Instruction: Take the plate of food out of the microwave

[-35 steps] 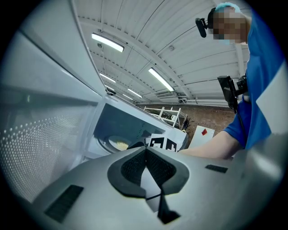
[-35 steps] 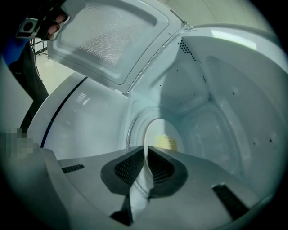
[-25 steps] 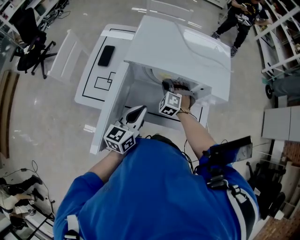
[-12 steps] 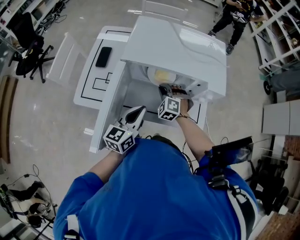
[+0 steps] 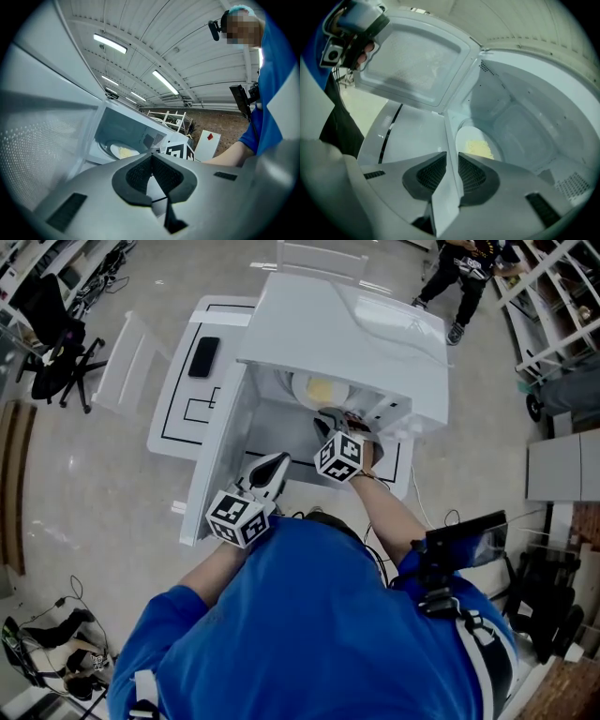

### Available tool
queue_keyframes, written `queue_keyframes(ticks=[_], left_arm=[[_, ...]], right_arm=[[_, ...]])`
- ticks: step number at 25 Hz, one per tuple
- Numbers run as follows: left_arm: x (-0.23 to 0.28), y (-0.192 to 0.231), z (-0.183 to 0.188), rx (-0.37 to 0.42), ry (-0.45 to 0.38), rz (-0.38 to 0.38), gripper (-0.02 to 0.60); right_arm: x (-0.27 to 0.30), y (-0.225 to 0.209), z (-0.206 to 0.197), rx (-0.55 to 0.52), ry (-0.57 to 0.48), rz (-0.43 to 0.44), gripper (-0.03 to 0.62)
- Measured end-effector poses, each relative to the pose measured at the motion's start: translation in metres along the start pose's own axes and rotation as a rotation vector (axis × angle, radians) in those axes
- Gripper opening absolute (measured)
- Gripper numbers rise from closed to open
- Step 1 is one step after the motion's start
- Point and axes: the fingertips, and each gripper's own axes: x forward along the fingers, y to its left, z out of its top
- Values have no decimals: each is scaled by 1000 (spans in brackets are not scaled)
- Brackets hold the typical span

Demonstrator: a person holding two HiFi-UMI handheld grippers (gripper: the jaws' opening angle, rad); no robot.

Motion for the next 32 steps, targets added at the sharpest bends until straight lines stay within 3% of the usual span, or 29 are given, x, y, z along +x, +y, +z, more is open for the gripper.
queue_keyframes(ticks=[6, 11, 16, 19, 23, 32], left_arm=[[-1, -1, -2, -2, 10, -7, 9], [1, -2, -2, 0, 15, -15, 9], [0, 0, -2, -3, 18, -16, 9], [-1, 3, -2, -4, 20, -14, 9], [-2, 6, -2, -6, 20, -10, 9], [-2, 12, -1, -8, 30, -2, 9]], right_arm=[[-12, 2, 2, 525, -130, 86, 64], [-8, 2, -13, 1071, -242, 166, 64], [-15, -15, -21, 1599, -428, 189, 64], [-13, -24, -26, 1857, -554, 215, 73], [-8, -27, -30, 2028, -630, 238, 106], [2, -36, -30, 2147, -682, 230, 106]])
